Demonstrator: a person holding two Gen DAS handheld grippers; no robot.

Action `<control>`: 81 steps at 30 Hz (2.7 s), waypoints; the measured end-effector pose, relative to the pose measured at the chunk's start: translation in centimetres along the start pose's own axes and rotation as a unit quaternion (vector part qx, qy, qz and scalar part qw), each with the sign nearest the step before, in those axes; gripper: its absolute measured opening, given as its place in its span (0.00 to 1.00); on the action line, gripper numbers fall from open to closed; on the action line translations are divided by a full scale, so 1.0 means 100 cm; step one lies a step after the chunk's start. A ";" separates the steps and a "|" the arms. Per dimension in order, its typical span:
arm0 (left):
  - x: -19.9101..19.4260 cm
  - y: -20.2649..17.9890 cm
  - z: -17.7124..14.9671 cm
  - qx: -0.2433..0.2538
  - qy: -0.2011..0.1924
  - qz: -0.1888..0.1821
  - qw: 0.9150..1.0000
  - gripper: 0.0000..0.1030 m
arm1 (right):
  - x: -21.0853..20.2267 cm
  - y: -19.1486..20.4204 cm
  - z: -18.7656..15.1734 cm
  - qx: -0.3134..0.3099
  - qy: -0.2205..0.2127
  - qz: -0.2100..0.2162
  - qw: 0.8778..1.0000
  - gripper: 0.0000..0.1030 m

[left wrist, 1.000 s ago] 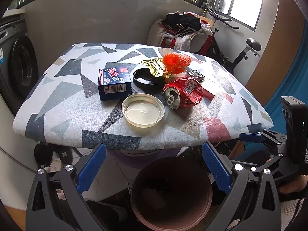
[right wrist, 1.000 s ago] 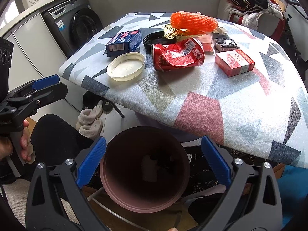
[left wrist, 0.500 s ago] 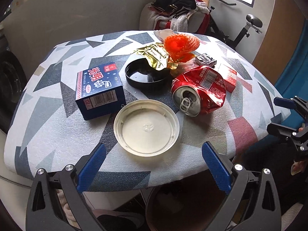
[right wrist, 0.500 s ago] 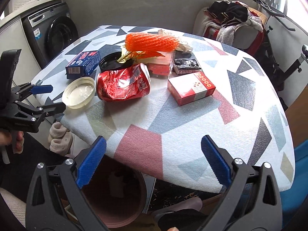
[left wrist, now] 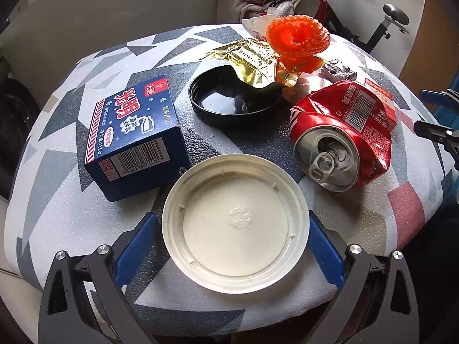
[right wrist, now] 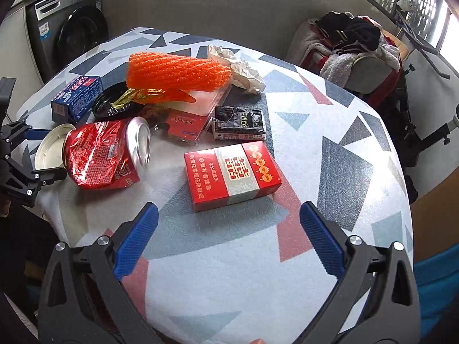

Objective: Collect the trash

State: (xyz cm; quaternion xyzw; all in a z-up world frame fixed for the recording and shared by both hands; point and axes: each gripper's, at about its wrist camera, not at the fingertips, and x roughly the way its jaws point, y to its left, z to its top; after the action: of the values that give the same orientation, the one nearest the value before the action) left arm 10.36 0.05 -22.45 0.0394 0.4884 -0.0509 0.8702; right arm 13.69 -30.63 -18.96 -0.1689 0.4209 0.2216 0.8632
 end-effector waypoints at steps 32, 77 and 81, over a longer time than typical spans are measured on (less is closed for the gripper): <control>0.007 0.001 0.010 -0.006 -0.004 0.003 1.000 0.94 | 0.071 -0.010 0.032 -0.015 0.037 0.040 0.998 0.89; -0.059 -0.064 -0.092 0.080 0.029 -0.107 0.991 0.85 | -0.054 0.041 0.026 0.008 -0.057 0.060 0.997 0.89; -0.060 -0.065 -0.092 0.081 0.033 -0.114 0.990 0.90 | -0.060 0.044 0.023 0.010 -0.059 0.064 0.996 0.89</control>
State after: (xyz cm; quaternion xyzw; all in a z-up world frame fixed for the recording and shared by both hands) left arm -1.37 -5.05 -22.27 0.0552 0.5124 -0.1879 0.8362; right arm 9.62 -27.27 -13.26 -0.1197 0.3811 0.2822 0.8722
